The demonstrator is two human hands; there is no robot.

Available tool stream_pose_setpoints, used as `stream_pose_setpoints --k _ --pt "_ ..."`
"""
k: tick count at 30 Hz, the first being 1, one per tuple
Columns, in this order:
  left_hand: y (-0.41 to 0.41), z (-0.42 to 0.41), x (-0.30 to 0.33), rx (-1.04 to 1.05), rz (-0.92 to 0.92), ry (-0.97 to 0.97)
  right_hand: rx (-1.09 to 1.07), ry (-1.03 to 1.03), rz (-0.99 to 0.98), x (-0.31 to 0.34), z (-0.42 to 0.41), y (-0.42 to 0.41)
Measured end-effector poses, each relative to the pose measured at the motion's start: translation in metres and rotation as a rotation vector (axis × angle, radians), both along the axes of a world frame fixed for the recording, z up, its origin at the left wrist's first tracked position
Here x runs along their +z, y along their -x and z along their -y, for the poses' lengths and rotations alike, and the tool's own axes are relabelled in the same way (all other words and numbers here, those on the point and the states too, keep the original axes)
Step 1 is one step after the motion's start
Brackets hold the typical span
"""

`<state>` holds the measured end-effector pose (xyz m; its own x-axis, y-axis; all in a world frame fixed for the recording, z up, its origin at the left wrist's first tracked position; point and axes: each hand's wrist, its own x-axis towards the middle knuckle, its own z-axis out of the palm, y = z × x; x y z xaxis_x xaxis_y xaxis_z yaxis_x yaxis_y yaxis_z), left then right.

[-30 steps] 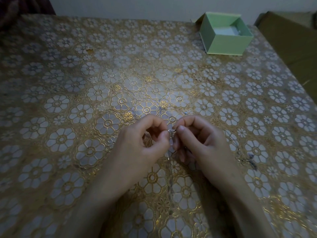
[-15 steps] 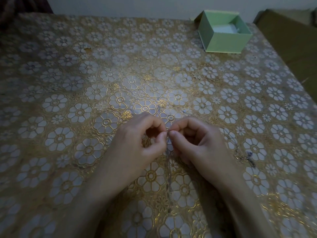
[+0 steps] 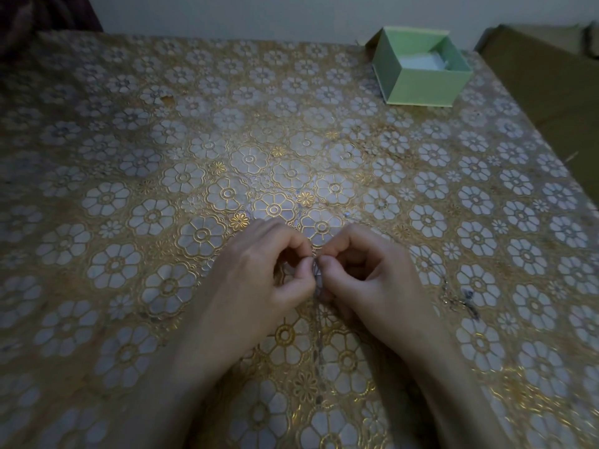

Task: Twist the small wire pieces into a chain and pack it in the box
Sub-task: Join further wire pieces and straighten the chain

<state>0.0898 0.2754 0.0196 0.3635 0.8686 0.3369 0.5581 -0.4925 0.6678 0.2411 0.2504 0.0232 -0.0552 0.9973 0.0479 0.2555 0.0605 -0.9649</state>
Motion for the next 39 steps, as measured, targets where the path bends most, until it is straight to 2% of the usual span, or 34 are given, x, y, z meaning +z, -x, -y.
stream_pose_setpoints --k 4,14,22,25,29,33,39 --pt "0.0006 -0.0016 0.0004 -0.006 0.05 0.003 0.001 0.052 -0.198 0.0033 0.0012 -0.0031" --pt "0.0015 -0.0022 -0.0002 -0.02 0.099 -0.016 -0.019 0.074 -0.228 0.0052 0.0009 -0.0012" --pt "-0.0045 0.0011 0.0011 0.077 0.038 -0.056 -0.017 0.041 -0.173 0.0004 0.0011 -0.0003" --pt "-0.0056 0.0019 0.0014 0.097 -0.018 -0.054 -0.022 0.006 -0.084 -0.0022 -0.0001 0.0002" --pt "-0.0044 0.0021 0.0019 0.023 -0.1 -0.032 -0.03 -0.027 0.038 -0.0037 -0.0007 0.0009" --pt "-0.0047 0.0039 0.0049 0.018 -0.125 -0.042 -0.009 0.005 -0.036 -0.0034 -0.0007 -0.0002" --pt "-0.0036 0.0021 0.003 0.006 -0.155 -0.021 0.019 0.0 0.0 -0.003 -0.0018 0.0"
